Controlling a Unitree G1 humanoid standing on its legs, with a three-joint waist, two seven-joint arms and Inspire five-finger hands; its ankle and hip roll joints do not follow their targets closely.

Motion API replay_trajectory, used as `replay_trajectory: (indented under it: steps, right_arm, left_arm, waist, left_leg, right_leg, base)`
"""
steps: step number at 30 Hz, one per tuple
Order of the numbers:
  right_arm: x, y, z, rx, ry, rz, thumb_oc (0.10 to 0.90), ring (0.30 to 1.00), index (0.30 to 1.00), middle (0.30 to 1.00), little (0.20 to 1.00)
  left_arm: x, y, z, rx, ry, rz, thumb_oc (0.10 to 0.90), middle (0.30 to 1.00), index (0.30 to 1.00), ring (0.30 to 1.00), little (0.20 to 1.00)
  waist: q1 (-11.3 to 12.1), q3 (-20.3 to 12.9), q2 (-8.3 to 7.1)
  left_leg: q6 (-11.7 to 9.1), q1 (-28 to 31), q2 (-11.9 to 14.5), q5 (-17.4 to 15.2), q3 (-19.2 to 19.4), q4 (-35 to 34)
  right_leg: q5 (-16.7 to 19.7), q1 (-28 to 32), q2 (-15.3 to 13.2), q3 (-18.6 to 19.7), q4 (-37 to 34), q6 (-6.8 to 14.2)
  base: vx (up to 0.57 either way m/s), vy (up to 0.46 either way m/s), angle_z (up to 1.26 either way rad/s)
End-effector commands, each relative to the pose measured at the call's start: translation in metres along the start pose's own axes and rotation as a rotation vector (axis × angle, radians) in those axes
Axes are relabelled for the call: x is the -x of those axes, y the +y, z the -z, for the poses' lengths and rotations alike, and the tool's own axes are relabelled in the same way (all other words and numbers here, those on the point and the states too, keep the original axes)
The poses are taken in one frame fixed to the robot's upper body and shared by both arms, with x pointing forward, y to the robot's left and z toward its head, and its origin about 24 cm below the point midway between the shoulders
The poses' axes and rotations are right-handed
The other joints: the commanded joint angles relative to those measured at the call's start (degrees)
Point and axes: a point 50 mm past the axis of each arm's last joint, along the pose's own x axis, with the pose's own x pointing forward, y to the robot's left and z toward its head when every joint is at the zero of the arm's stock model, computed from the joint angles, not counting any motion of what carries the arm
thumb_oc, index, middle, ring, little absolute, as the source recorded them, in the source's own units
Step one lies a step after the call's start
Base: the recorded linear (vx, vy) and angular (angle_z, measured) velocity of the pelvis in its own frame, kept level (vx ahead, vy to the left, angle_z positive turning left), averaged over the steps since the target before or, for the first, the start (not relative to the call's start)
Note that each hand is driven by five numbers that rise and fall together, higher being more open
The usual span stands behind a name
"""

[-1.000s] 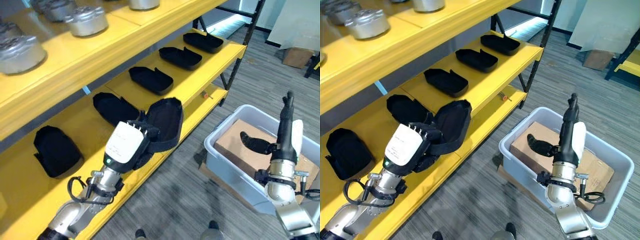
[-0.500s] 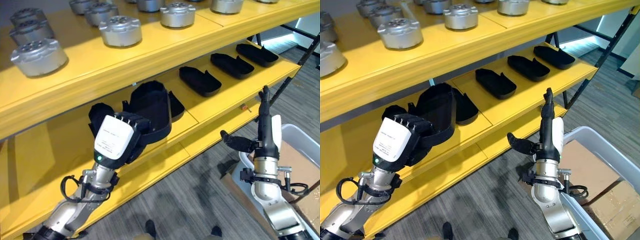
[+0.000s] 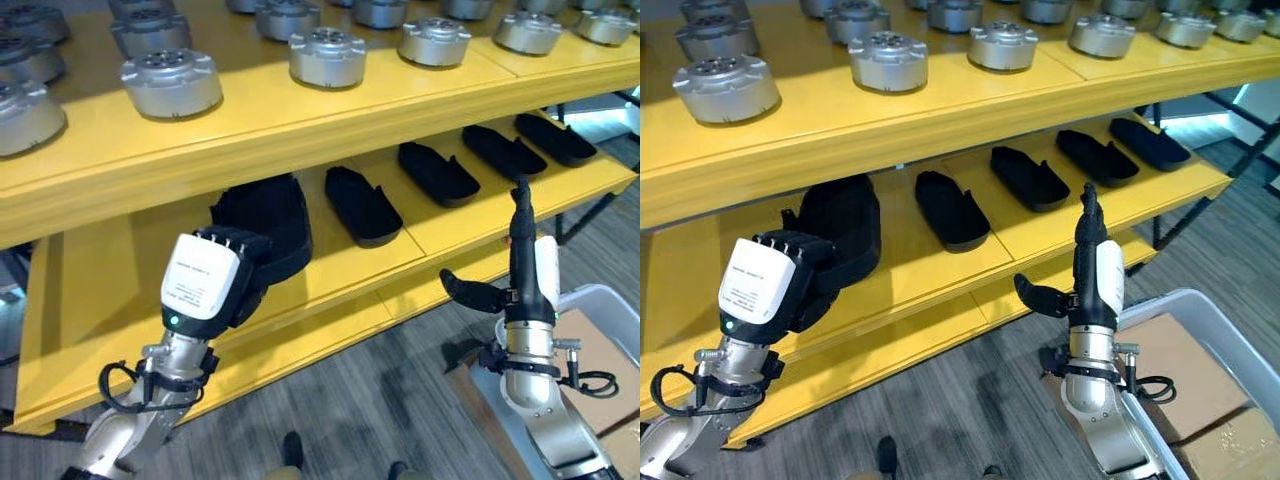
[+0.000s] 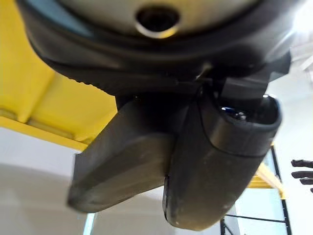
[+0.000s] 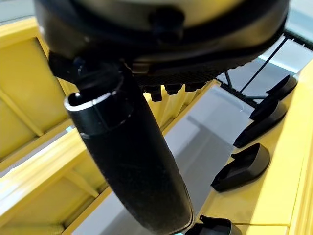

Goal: Move parts from the plastic box to the shelf.

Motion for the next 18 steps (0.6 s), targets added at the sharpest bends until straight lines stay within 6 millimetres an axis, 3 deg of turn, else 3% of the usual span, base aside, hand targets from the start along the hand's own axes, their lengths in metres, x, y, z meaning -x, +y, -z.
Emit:
replay_trajectory:
  steps: [1, 5, 9, 11, 13, 16, 17, 18]
  right_arm:
    - [-0.027, -0.030, -0.049, -0.044, -0.345, 0.153, 0.900, 1.000, 1.000, 1.000, 1.000]
    - [-0.028, -0.030, -0.052, -0.069, -0.370, 0.143, 0.900, 1.000, 1.000, 1.000, 1.000]
    - [-0.025, -0.031, -0.055, -0.101, -0.408, 0.151, 0.900, 1.000, 1.000, 1.000, 1.000]
    - [-0.024, -0.032, -0.054, -0.076, -0.412, 0.179, 0.900, 1.000, 1.000, 1.000, 1.000]
    - [-0.026, -0.033, -0.054, -0.065, -0.417, 0.193, 0.900, 1.000, 1.000, 1.000, 1.000]
    - [-0.025, -0.032, -0.054, -0.059, -0.441, 0.188, 0.900, 1.000, 1.000, 1.000, 1.000]
    - [-0.025, -0.037, -0.053, -0.053, -0.444, 0.188, 0.900, 1.000, 1.000, 1.000, 1.000]
    - [-0.026, -0.040, -0.052, -0.049, -0.444, 0.192, 0.900, 1.000, 1.000, 1.000, 1.000]
  left_arm:
    - [-0.045, 0.038, -0.001, -0.047, -0.062, -0.304, 0.400, 0.300, 0.300, 0.300, 0.300]
    - [-0.039, 0.039, 0.008, -0.082, -0.023, -0.320, 0.400, 0.300, 0.300, 0.300, 0.300]
    - [-0.033, 0.042, 0.014, -0.119, 0.005, -0.342, 0.400, 0.300, 0.300, 0.300, 0.300]
    - [-0.037, 0.041, 0.012, -0.120, 0.003, -0.352, 0.400, 0.300, 0.300, 0.300, 0.300]
    - [-0.042, 0.041, 0.010, -0.119, 0.006, -0.364, 0.400, 0.300, 0.300, 0.300, 0.300]
    - [-0.039, 0.042, 0.015, -0.141, 0.036, -0.363, 0.400, 0.300, 0.300, 0.300, 0.300]
    - [-0.034, 0.044, 0.019, -0.159, 0.054, -0.359, 0.400, 0.300, 0.300, 0.300, 0.300]
    - [-0.033, 0.045, 0.020, -0.160, 0.059, -0.358, 0.400, 0.300, 0.300, 0.300, 0.300]
  waist:
    - [-2.27, -3.70, 0.46]
    - [-2.32, -4.15, 0.89]
    - [-2.77, -3.77, 1.10]
    - [-4.21, -3.10, 0.38]
    - [-5.00, -2.95, 0.69]
    - [-5.06, -2.97, 1.70]
    - [-4.76, -3.27, 2.09]
    - [-4.66, -3.28, 2.18]
  left_leg:
    - [2.86, 4.52, -5.64, -14.68, 2.73, 3.57]
    - [2.14, 3.75, -5.78, -14.75, 3.13, 5.43]
    - [1.98, 2.61, -6.00, -18.05, 4.88, 10.98]
    - [1.39, 0.83, -2.34, -19.74, 13.02, 18.40]
    - [0.71, 0.46, 0.42, -19.03, 14.99, 19.35]
    - [-0.15, 2.50, 1.85, -17.24, 11.54, 13.92]
    - [-1.70, 3.45, 3.56, -14.02, 8.51, 9.12]
    - [-2.47, 3.37, 4.57, -12.62, 7.79, 8.00]
  right_leg:
    - [1.89, -4.02, 6.55, 4.83, -0.84, -1.93]
    - [3.47, -3.39, 6.47, 5.63, -3.45, -2.33]
    - [3.27, -3.17, 5.77, 5.87, -4.01, -2.53]
    - [3.19, -3.71, 3.59, 2.39, -3.09, -2.79]
    - [3.11, -4.55, 2.95, 0.68, -2.04, -2.98]
    - [2.36, -5.15, 2.71, 1.70, -0.75, -2.76]
    - [1.90, -4.79, 2.25, 2.86, -0.89, -2.40]
    - [1.74, -4.48, 1.93, 3.15, -1.03, -2.24]
  base:
    - [0.01, -0.116, 1.13]
    - [0.07, -0.102, 0.30]
    - [0.01, -0.050, 0.00]
    - [-0.08, -0.017, 0.17]
    - [-0.06, 0.087, 0.79]
    - [0.07, 0.246, 0.42]
    - [0.07, 0.237, -0.13]
    - [0.09, 0.320, -0.25]
